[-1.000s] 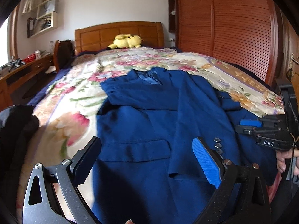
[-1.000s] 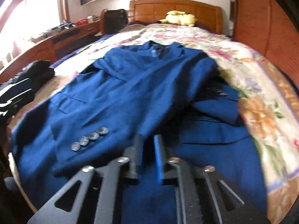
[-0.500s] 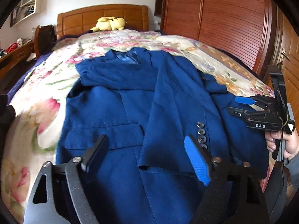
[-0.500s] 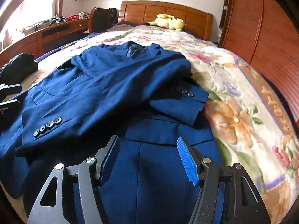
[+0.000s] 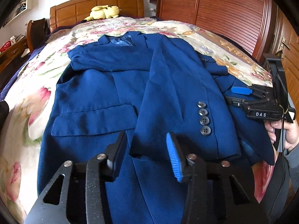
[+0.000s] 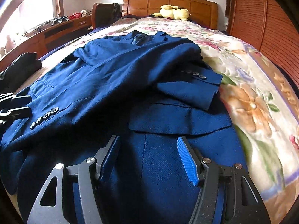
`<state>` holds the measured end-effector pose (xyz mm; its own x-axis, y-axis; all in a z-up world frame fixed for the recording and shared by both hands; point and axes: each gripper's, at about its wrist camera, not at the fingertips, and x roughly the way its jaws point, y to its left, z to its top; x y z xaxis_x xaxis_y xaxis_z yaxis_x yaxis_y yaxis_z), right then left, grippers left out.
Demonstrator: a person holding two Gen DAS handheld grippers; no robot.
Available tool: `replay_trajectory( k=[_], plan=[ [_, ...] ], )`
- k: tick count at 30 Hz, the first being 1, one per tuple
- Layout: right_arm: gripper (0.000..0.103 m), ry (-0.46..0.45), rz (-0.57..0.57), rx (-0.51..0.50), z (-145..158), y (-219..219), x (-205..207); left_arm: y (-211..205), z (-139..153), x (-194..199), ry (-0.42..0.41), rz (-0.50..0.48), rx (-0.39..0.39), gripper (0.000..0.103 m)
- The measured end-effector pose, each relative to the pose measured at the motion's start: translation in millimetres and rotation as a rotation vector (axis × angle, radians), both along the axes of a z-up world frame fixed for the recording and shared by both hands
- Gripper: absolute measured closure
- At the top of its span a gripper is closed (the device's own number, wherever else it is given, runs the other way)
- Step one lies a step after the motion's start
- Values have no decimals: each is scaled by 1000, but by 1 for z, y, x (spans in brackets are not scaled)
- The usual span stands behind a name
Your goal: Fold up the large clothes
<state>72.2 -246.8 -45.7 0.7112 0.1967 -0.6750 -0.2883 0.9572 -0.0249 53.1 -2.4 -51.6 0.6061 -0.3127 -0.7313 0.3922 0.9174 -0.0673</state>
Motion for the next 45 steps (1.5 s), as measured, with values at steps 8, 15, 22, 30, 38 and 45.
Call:
replay_trajectory(
  k=[8, 15, 22, 30, 38, 45],
  plan=[
    [37, -16, -8, -19, -2, 5, -6, -1, 1, -5, 12, -30, 8, 84],
    [37, -16, -8, -15, -2, 4, -7, 4, 24, -14, -96, -7, 17, 98],
    [37, -14, -7, -14, -1, 3, -7, 49, 59, -5, -196, 107, -58, 99],
    [37, -14, -7, -15, -1, 3, -7, 77, 57, 17, -202, 196, -80, 99],
    [37, -14, -7, -16, 0, 3, -6, 76, 48, 21, -191, 241, -5, 91],
    [37, -13, -7, -16, 0, 3, -6, 75, 46, 3, -200, 208, 14, 61]
  ],
)
